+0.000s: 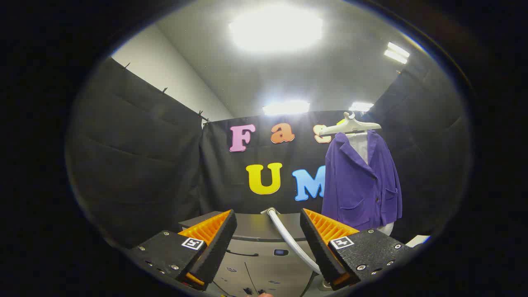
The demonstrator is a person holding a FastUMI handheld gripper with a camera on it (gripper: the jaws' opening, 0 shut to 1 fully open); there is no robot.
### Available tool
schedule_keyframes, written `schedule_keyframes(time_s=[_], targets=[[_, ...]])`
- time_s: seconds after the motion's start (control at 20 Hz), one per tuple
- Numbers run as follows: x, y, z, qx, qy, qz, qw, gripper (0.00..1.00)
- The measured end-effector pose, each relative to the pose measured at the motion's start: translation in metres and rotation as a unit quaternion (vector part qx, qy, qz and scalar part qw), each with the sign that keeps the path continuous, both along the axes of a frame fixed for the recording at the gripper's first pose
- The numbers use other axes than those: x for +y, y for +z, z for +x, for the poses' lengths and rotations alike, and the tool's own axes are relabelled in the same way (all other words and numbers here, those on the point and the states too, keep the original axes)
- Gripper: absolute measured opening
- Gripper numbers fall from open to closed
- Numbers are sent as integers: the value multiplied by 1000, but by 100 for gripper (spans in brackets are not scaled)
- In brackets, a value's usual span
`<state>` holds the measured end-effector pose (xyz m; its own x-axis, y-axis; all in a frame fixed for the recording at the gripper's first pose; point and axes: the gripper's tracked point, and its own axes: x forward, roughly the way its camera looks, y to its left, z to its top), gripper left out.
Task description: Iron the clothes twice with a garment steamer, once on the left side and once on the right side.
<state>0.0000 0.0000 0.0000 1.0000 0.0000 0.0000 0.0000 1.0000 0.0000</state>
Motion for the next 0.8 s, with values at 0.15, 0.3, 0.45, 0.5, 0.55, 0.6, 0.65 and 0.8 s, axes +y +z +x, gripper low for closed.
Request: schedule_keyframes(time_s=[0.15,0.3,0.45,0.5,0.55,0.6,0.65,0.8], targets=[[0,-3,-1,5,3,4,1000,95],[-4,-2,-1,5,3,4,1000,95],[-10,3,0,1,0,-2,1000,95],[-11,3,0,1,2,-1,1000,95],[-11,3,1,2,5,2,1000,95],[-11,3,2,3,9,5,1000,95],[-12,4,3,4,12,8,1000,95],[-26,14,10,1,7,8,1000,95]])
